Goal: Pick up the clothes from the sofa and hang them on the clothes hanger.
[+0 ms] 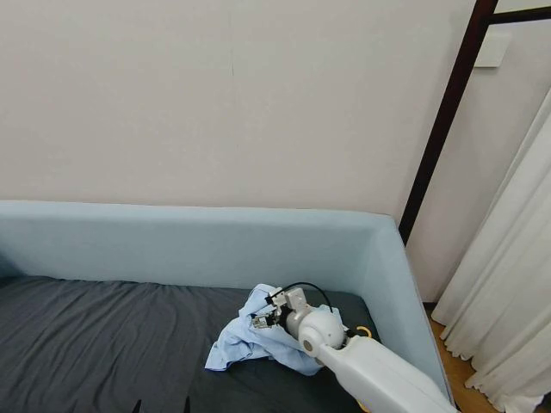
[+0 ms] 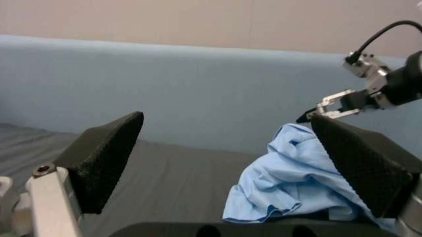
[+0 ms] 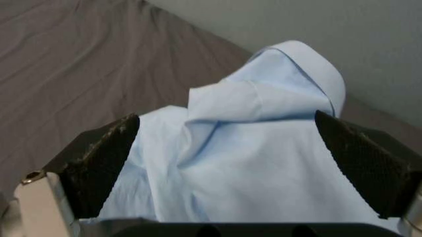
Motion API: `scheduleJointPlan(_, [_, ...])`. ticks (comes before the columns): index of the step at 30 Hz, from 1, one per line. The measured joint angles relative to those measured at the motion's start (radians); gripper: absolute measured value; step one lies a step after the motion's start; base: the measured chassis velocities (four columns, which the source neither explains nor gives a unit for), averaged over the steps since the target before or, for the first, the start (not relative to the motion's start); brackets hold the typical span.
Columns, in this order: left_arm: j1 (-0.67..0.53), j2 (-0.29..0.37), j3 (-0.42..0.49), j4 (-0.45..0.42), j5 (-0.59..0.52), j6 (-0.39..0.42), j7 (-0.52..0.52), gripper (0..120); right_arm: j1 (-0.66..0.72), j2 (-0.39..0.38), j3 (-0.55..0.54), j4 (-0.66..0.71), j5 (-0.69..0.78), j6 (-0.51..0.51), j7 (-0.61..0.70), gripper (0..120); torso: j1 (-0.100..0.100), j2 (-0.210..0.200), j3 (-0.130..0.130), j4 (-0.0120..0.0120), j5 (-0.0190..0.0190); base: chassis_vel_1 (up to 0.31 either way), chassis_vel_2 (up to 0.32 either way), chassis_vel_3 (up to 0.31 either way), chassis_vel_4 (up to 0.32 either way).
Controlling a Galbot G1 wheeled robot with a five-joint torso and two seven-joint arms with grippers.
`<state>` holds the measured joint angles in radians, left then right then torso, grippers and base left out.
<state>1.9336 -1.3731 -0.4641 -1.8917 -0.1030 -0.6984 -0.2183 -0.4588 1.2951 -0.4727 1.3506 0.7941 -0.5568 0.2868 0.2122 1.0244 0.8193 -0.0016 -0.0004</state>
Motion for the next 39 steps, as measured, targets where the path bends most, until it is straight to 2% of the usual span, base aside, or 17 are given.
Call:
scheduleJointPlan(5, [0.009, -0.009, -0.007, -0.006, -0.007, -0.007, -0.006, 100, -0.008, 0.08, -0.033, -0.084, -0.075, 0.023, -0.005, 100, 0.0, 0.0, 0.0, 0.0, 0.0001, 0.0, 0.0, 0.0, 0.0])
scheduleJointPlan(12, [0.013, -0.02, -0.012, -0.009, -0.007, -0.008, -0.011, 100, -0.027, 0.141, -0.02, -0.171, -0.111, 0.053, -0.002, 98, 0.0, 0.0, 0.0, 0.0, 0.0002, 0.0, 0.0, 0.0, 0.0])
scheduleJointPlan(16, [0.013, -0.028, -0.014, -0.005, -0.006, -0.014, -0.015, 100, -0.037, 0.184, 0.044, -0.255, -0.113, 0.06, 0.006, 79, 0.0, 0.0, 0.0, 0.0, 0.0002, 0.0, 0.0, 0.0, 0.0])
scheduleJointPlan(17, [0.013, -0.028, -0.014, -0.005, -0.006, -0.014, -0.015, 100, -0.037, 0.184, 0.044, -0.255, -0.113, 0.06, 0.006, 79, 0.0, 0.0, 0.0, 0.0, 0.0002, 0.0, 0.0, 0.0, 0.0])
scheduleJointPlan(20, [0.016, -0.034, -0.014, -0.004, -0.005, -0.018, -0.015, 100, -0.037, 0.192, 0.067, -0.28, -0.106, 0.068, 0.002, 66, 0.0, 0.0, 0.0, 0.0, 0.0002, 0.0, 0.0, 0.0, 0.0])
scheduleJointPlan(22, [0.018, -0.036, -0.014, -0.004, 0.001, -0.018, -0.016, 100, -0.038, 0.189, 0.063, -0.283, -0.107, 0.082, -0.006, 57, 0.0, 0.0, 0.0, 0.0, 0.0002, 0.0, 0.0, 0.0, 0.0])
scheduleJointPlan(23, [0.018, -0.036, -0.014, -0.004, 0.001, -0.018, -0.016, 100, -0.038, 0.189, 0.063, -0.283, -0.107, 0.082, -0.006, 57, 0.0, 0.0, 0.0, 0.0, 0.0002, 0.0, 0.0, 0.0, 0.0])
scheduleJointPlan(27, [0.018, -0.042, -0.017, -0.006, 0.01, -0.024, -0.019, 100, -0.04, 0.187, 0.046, -0.285, -0.112, 0.107, -0.02, 39, 0.0, 0.0, 0.0, 0.0, 0.0003, 0.0, 0.0, 0.0, 0.0])
scheduleJointPlan(29, [0.018, -0.043, -0.018, -0.007, 0.01, -0.024, -0.019, 100, -0.04, 0.187, 0.041, -0.285, -0.112, 0.109, -0.023, 36, 0.0, 0.0, 0.0, 0.0, 0.0003, 0.0, 0.0, 0.0, 0.0])
scheduleJointPlan(30, [0.017, -0.043, -0.018, -0.007, 0.01, -0.025, -0.019, 100, -0.04, 0.187, 0.033, -0.285, -0.113, 0.111, -0.025, 29, 0.0, 0.0, 0.0, 0.0, 0.0003, 0.0, 0.0, 0.0, 0.0])
scheduleJointPlan(33, [0.016, -0.043, -0.02, -0.007, 0.01, -0.026, -0.019, 100, -0.039, 0.189, 0.024, -0.289, -0.115, 0.112, -0.027, 22, 0.0, 0.0, 0.0, 0.0, 0.0003, 0.0, 0.0, 0.0, 0.0])
scheduleJointPlan(36, [0.017, -0.042, -0.023, -0.005, 0.01, -0.03, -0.027, 100, -0.039, 0.191, 0.011, -0.291, -0.12, 0.114, -0.027, 8, 0.0, 0.0, 0.0, 0.0001, 0.0003, 0.0, 0.0, 0.0, 0.0])
scheduleJointPlan(37, [0.017, -0.042, -0.023, -0.005, 0.01, -0.03, -0.027, 100, -0.039, 0.191, 0.011, -0.291, -0.12, 0.114, -0.027, 8, 0.0, 0.0, 0.0, 0.0001, 0.0003, 0.0, 0.0, 0.0, 0.0])
scheduleJointPlan(39, [0.017, -0.039, -0.024, -0.002, 0.009, -0.033, -0.033, 100, -0.04, 0.185, 0.007, -0.282, -0.12, 0.117, -0.022, 0, 0.0, 0.0, 0.0, 0.0001, 0.0004, 0.0, 0.0, 0.0, 0.0])
